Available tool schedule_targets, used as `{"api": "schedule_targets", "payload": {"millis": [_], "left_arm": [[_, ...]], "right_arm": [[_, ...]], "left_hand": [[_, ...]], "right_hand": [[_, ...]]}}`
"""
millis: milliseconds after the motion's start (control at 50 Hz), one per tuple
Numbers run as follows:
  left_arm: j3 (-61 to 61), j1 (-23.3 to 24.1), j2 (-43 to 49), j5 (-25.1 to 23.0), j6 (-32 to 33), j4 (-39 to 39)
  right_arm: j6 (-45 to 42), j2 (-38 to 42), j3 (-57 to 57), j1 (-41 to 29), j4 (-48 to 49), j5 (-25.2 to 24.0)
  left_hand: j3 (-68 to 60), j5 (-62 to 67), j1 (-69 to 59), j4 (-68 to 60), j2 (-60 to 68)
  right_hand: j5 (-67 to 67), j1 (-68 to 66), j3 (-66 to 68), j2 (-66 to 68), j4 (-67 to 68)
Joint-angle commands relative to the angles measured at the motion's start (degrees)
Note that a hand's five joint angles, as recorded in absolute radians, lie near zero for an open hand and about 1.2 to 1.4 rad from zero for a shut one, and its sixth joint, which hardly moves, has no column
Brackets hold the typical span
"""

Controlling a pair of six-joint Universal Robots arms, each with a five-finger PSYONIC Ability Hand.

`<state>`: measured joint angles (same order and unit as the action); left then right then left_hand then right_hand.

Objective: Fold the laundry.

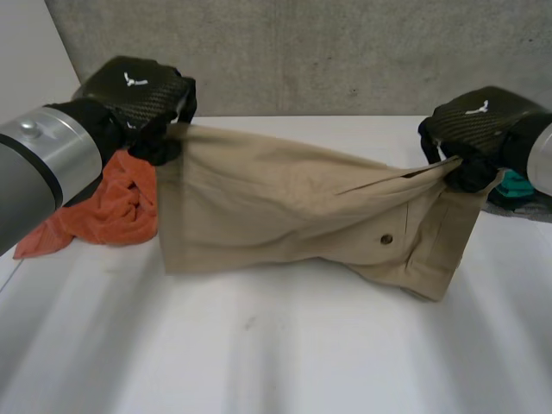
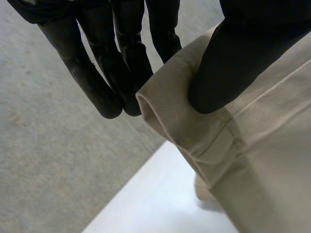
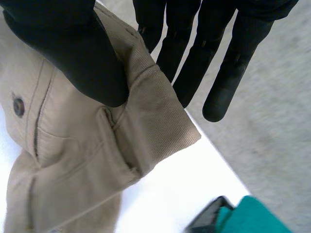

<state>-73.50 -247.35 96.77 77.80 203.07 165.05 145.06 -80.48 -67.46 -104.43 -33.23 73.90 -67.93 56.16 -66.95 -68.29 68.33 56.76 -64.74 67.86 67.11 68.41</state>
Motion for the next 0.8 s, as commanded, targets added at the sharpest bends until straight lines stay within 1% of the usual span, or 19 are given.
{"api": "schedule_targets", "payload": {"millis": [20,40,60,120,140,180,200,220,280,340,400,420,480,540,620,640,700,780,800], "left_arm": [[5.02,-0.23,9.56,1.22,2.51,0.00],[6.60,-0.06,10.89,1.48,2.42,1.14],[10.18,0.03,13.51,2.26,2.25,4.72],[16.26,0.03,16.43,3.50,1.81,12.29],[20.89,0.03,17.65,4.72,1.63,17.71],[25.75,-0.14,18.72,6.39,1.11,23.01],[29.95,-0.32,19.33,8.40,-0.03,27.65],[31.99,-0.32,19.51,9.12,-0.56,29.70],[37.53,-0.06,20.04,10.18,-2.32,32.97],[39.22,0.03,20.30,9.22,-2.76,30.43],[38.88,-0.23,20.57,9.30,-2.85,25.07],[37.48,-0.58,20.39,9.83,-2.68,22.19],[33.35,-1.55,19.78,10.62,-2.94,19.01],[25.18,-2.78,17.94,11.15,-3.20,15.93],[13.06,-2.78,15.56,10.71,-3.03,15.83],[8.51,-2.70,15.21,9.93,-2.94,16.62],[2.15,-2.26,15.47,8.34,-2.42,18.81],[-5.94,-1.55,17.57,6.84,-0.13,20.58],[-8.39,-1.20,18.19,6.84,1.18,20.32]], "right_arm": [[0.40,8.48,3.38,-0.78,7.89,1.85],[0.66,9.71,4.34,-1.04,10.18,2.47],[1.28,11.90,6.62,-1.83,15.77,3.95],[2.68,14.64,10.93,-3.06,26.42,7.21],[3.64,15.87,13.73,-3.67,33.42,8.96],[4.79,16.75,16.64,-4.20,41.89,10.64],[5.49,17.19,18.05,-4.47,45.58,11.60],[7.07,17.63,20.33,-4.99,53.80,12.92],[9.10,18.16,22.80,-6.31,59.84,13.37],[9.37,18.69,24.21,-6.75,58.72,12.50],[9.46,19.92,24.75,-7.19,56.17,10.30],[9.54,20.18,23.96,-7.37,55.21,9.16],[9.81,20.36,21.85,-7.02,54.41,7.40],[10.42,20.45,17.11,-6.49,54.06,4.59],[10.86,21.94,9.21,-5.96,53.88,1.60],[10.77,22.46,7.53,-5.96,53.79,0.99],[9.90,24.92,0.59,-5.70,53.79,-0.78],[5.69,28.27,-6.44,-5.44,53.09,-1.22],[3.15,28.79,-8.72,-5.26,52.13,-0.87]], "left_hand": [[-12.07,13.84,-13.05,-11.71,11.67],[-12.07,13.84,-13.05,-11.71,11.67],[-12.07,13.84,-13.05,-11.71,11.67],[-12.07,13.84,-13.05,-11.71,11.67],[-12.07,13.84,-13.05,-11.71,11.67],[-12.07,13.84,-13.05,-11.71,11.67],[-12.07,13.84,-13.05,-11.71,11.67],[-12.07,13.84,-13.05,-11.71,11.67],[-12.07,13.84,-13.05,-11.71,11.67],[-12.07,13.84,-13.05,-11.71,11.67],[-12.07,13.84,-13.05,-11.71,11.67],[-12.07,13.84,-13.05,-11.71,11.67],[-12.07,13.84,-13.05,-11.71,11.67],[-12.07,13.84,-13.05,-11.71,11.67],[-12.07,13.84,-13.05,-11.71,11.67],[-12.07,13.84,-13.05,-11.71,11.67],[-12.07,13.84,-13.05,-11.71,11.67],[-12.07,13.84,-13.05,-11.71,11.67],[-12.07,13.84,-13.05,-11.71,11.67]], "right_hand": [[13.24,-15.26,12.14,12.89,11.59],[13.24,-15.26,12.14,12.89,11.59],[13.24,-15.26,12.14,12.89,11.59],[13.24,-15.26,12.14,12.89,11.59],[13.24,-15.26,12.14,12.89,11.59],[13.24,-15.26,12.14,12.89,11.59],[13.24,-15.26,12.14,12.89,11.59],[13.24,-15.26,12.14,12.89,11.59],[13.24,-15.26,12.14,12.89,11.59],[13.24,-15.26,12.14,12.89,11.59],[13.24,-15.26,12.14,12.89,11.59],[13.24,-15.26,12.14,12.89,11.59],[13.24,-15.26,12.14,12.89,11.59],[13.24,-15.26,12.14,12.89,11.59],[13.24,-15.26,12.14,12.89,11.59],[13.24,-15.26,12.14,12.89,11.59],[13.24,-15.26,12.14,12.89,11.59],[13.24,-15.26,12.14,12.89,11.59],[13.24,-15.26,12.14,12.89,11.59]]}}
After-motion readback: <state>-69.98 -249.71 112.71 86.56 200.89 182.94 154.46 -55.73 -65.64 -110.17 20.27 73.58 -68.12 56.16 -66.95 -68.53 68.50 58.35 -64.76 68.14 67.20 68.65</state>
